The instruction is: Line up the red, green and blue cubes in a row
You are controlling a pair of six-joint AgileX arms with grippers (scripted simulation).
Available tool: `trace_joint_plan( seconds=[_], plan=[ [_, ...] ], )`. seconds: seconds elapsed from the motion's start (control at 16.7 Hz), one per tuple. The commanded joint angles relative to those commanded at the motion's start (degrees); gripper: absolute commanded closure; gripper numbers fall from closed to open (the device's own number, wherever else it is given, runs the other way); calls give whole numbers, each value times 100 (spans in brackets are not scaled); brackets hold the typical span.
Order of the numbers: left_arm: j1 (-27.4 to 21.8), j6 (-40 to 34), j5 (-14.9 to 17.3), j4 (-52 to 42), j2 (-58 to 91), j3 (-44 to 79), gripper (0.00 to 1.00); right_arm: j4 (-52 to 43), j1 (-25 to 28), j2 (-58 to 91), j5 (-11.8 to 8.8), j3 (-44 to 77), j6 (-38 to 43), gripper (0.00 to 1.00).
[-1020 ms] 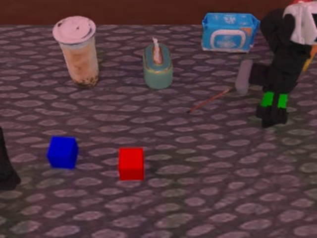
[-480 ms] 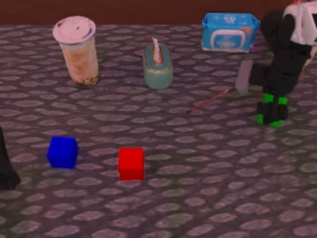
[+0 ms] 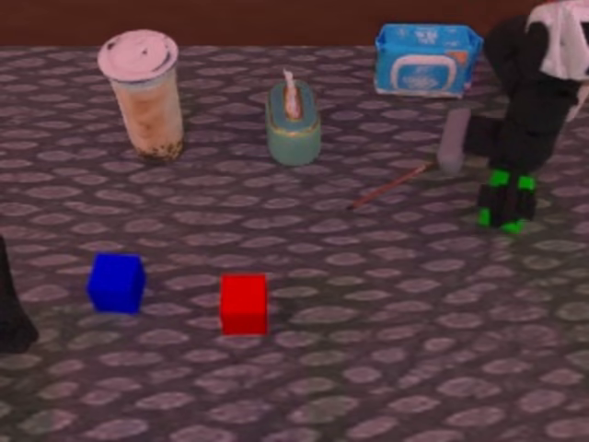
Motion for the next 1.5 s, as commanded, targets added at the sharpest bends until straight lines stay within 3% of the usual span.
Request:
trace_joint_plan(
  seconds=[0.42,0.78,0.96,1.32,1.5],
  plan=[
    [0,0,0,0,0,0,0,-1184,39,-343,-3,819,0,100],
    [0,0,0,0,0,0,0,-1205,97,-365,-4,822,48,100],
    [0,0,0,0,0,0,0,-1189,653,-500,-5,708,272,100],
    [0,0,0,0,0,0,0,-1185,2587,-886,-13,278,1019,100],
    [0,0,0,0,0,0,0,-1177,3183,-1038,-15,121,1293,100]
  ],
)
